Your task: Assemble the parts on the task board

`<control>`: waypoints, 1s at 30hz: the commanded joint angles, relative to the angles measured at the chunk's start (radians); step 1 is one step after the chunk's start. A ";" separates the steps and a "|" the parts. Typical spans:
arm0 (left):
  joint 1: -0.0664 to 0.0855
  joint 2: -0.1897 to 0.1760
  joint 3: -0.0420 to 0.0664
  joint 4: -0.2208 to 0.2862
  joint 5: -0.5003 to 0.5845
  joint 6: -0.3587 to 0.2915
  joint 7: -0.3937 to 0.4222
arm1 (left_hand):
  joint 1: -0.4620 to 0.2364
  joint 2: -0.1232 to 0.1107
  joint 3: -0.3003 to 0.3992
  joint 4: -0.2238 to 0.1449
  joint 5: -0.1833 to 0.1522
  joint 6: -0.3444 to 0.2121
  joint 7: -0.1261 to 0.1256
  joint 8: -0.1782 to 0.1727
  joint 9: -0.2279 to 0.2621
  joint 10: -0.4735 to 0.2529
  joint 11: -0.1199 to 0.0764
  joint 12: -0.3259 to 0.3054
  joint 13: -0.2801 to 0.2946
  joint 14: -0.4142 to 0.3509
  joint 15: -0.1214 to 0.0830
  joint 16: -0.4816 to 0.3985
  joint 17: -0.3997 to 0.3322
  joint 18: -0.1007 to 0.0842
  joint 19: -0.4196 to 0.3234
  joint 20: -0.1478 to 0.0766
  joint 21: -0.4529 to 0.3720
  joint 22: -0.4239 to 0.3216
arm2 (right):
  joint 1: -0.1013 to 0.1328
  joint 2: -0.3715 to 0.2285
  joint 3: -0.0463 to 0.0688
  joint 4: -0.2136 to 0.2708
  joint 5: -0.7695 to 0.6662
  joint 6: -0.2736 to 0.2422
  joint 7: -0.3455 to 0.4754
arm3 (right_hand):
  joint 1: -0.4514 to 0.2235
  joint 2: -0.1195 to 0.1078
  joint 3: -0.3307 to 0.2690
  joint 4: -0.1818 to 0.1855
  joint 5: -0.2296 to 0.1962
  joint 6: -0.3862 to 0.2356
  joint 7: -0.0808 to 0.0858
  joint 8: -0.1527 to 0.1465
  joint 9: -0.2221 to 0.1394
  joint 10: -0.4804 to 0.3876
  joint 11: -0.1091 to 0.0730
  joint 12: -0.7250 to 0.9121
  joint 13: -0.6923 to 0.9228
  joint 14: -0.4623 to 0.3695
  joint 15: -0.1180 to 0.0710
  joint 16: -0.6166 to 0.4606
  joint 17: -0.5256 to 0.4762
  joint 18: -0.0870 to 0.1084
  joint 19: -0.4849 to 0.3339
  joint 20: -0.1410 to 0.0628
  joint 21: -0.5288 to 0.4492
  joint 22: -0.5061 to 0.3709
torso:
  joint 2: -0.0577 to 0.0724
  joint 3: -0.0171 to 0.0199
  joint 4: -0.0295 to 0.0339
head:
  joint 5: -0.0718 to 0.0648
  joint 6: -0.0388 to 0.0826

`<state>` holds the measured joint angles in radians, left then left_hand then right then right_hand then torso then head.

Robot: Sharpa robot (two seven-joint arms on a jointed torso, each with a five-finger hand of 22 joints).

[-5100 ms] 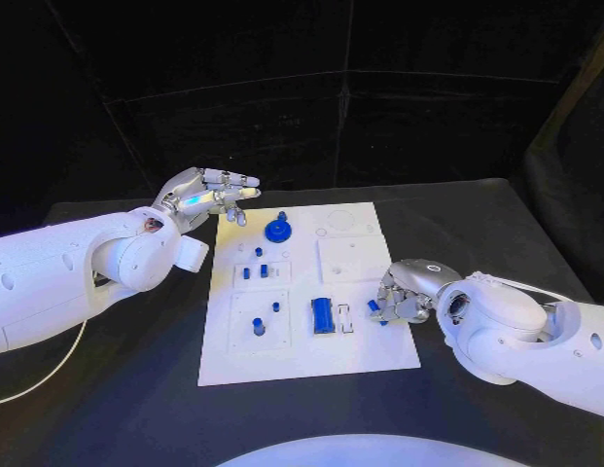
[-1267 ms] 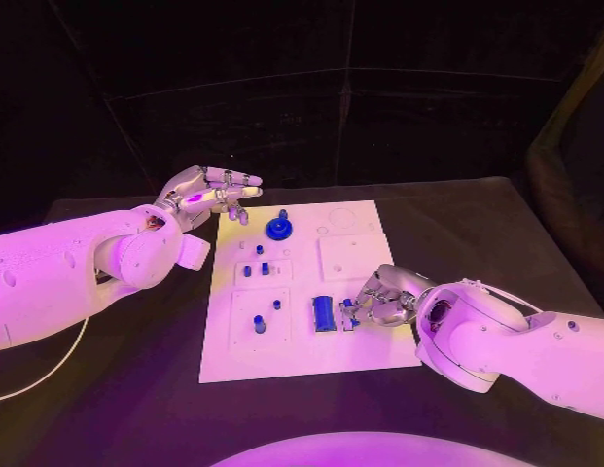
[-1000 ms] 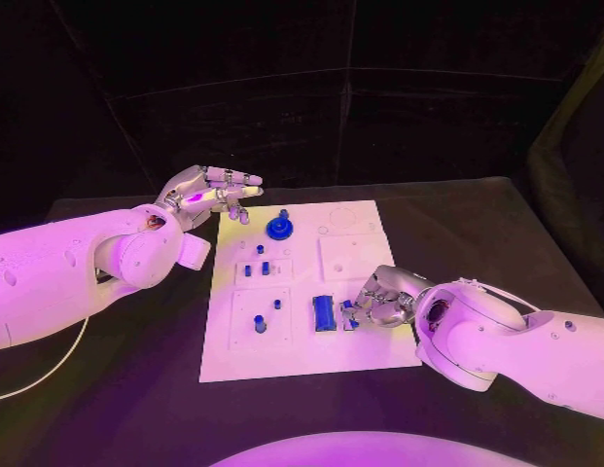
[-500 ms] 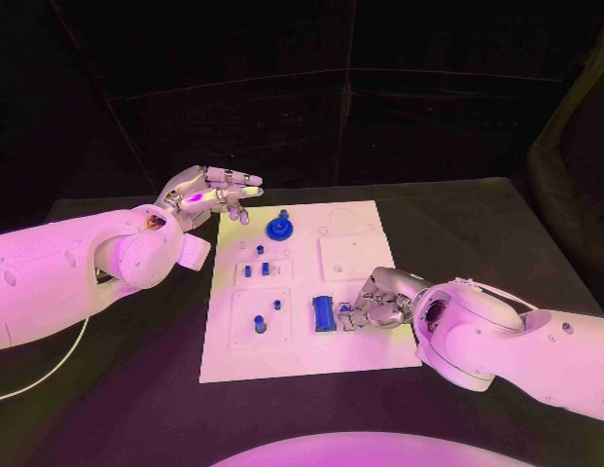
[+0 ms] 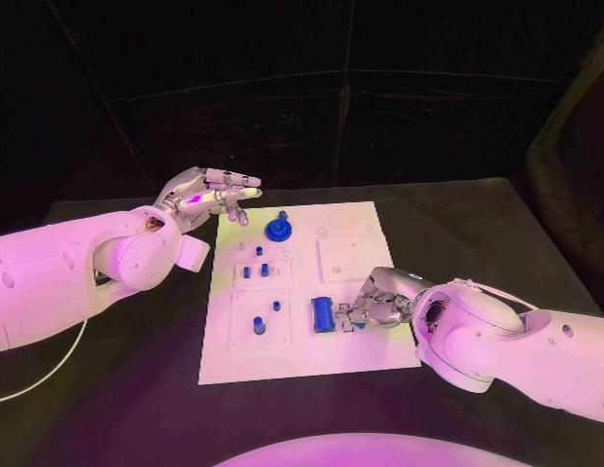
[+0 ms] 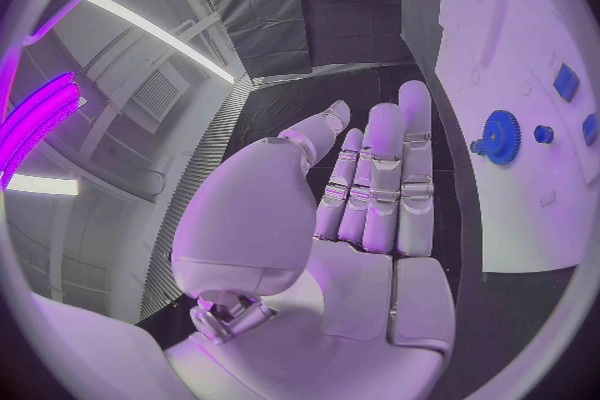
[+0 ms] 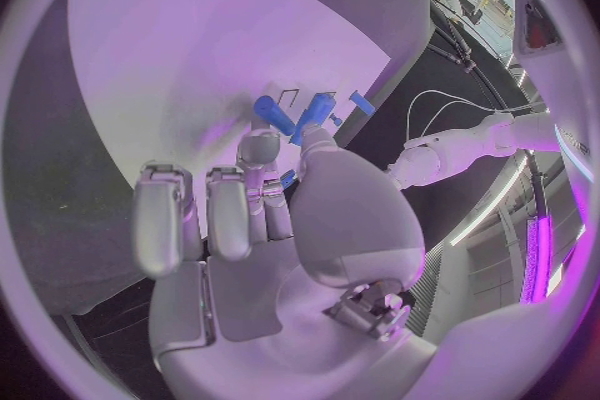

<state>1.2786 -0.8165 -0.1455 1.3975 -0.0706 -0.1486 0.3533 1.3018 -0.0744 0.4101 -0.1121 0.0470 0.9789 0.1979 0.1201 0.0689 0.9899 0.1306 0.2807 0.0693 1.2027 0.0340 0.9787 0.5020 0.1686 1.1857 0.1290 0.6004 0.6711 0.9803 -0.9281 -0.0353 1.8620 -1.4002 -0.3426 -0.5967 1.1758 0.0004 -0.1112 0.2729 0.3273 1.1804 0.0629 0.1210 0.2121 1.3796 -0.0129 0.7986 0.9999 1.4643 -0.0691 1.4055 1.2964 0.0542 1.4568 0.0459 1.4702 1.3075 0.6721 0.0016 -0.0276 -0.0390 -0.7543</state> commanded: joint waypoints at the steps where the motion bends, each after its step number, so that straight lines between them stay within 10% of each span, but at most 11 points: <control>1: 0.001 0.001 0.001 0.001 0.003 0.009 0.005 | 0.005 0.006 0.002 -0.006 0.003 -0.003 0.004 0.005 -0.001 -0.008 -0.002 0.007 -0.002 -0.006 0.000 0.001 -0.002 0.014 -0.003 0.001 -0.004 -0.001 | 0.001 -0.002 0.000 0.004 -0.032 -0.003 -0.003 | 0.128 0.041 0.062 -0.066 0.083 0.009 -0.012 0.005 0.002 0.004 -0.012 0.005 0.007 0.060 -0.016 0.008 0.009 -0.014 0.003 -0.011 0.005 0.112 | -0.001 -0.0003 -0.0001 | -0.002 0.000; 3: 0.001 0.001 0.001 0.001 0.003 0.010 0.005 | 0.005 0.006 0.002 -0.006 0.003 -0.003 0.004 0.005 -0.001 -0.008 -0.002 0.007 -0.002 -0.006 0.000 0.001 -0.002 0.014 -0.003 0.001 -0.004 -0.001 | 0.001 -0.003 0.000 0.003 -0.041 0.003 -0.004 | 0.209 0.049 0.120 -0.116 0.009 0.007 -0.011 0.004 0.003 0.000 -0.013 -0.005 0.003 0.060 -0.020 0.009 0.012 -0.014 0.003 -0.019 0.005 0.113 | 0.000 -0.0003 0.0011 | -0.003 0.000; 12: 0.001 0.001 0.001 0.001 0.003 0.009 0.003 | 0.005 0.006 0.002 -0.006 0.003 -0.003 0.004 0.005 -0.001 -0.008 -0.002 0.007 -0.002 -0.006 0.000 0.001 -0.002 0.014 -0.003 0.001 -0.004 -0.001 | 0.001 -0.002 0.000 -0.002 -0.074 0.017 -0.008 | 0.217 0.011 0.182 -0.144 -0.029 0.009 -0.009 0.004 0.004 0.004 -0.011 -0.026 -0.008 0.059 -0.016 0.008 0.011 -0.015 0.003 -0.017 0.004 0.114 | 0.000 -0.0010 0.0006 | -0.003 0.001; 30: 0.002 0.000 0.001 0.002 0.003 0.010 0.001 | 0.007 0.007 0.003 -0.007 0.003 -0.004 0.004 0.005 -0.001 -0.009 -0.001 0.008 -0.002 -0.007 0.000 0.001 -0.003 0.014 -0.003 0.001 -0.004 -0.002 | 0.001 0.011 0.000 -0.005 -0.049 0.042 -0.004 | 0.063 -0.023 0.190 -0.051 0.010 0.033 -0.011 0.014 0.008 0.039 -0.010 0.020 0.033 0.066 -0.015 0.027 0.044 -0.017 0.012 -0.014 0.011 0.126 | 0.001 0.0000 0.0008 | -0.001 -0.003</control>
<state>1.2786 -0.8166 -0.1455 1.3976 -0.0706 -0.1484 0.3516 1.3055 -0.0707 0.4129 -0.1147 0.0470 0.9789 0.1979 0.1201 0.0690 0.9862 0.1268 0.2862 0.0693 1.2027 0.0340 0.9788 0.5003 0.1687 1.1857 0.1290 0.6004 0.6702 0.9807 -0.9183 -0.0351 1.8556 -1.4609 -0.3257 -0.5980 1.2468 -0.0228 0.0794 0.2183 0.3334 1.2073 0.0508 0.1310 0.2191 1.4135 -0.0250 0.8137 1.0293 1.4668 -0.0841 1.4288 1.3073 0.0541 1.4601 0.0318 1.4774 1.3074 0.6729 0.0013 -0.0266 -0.0411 -0.7562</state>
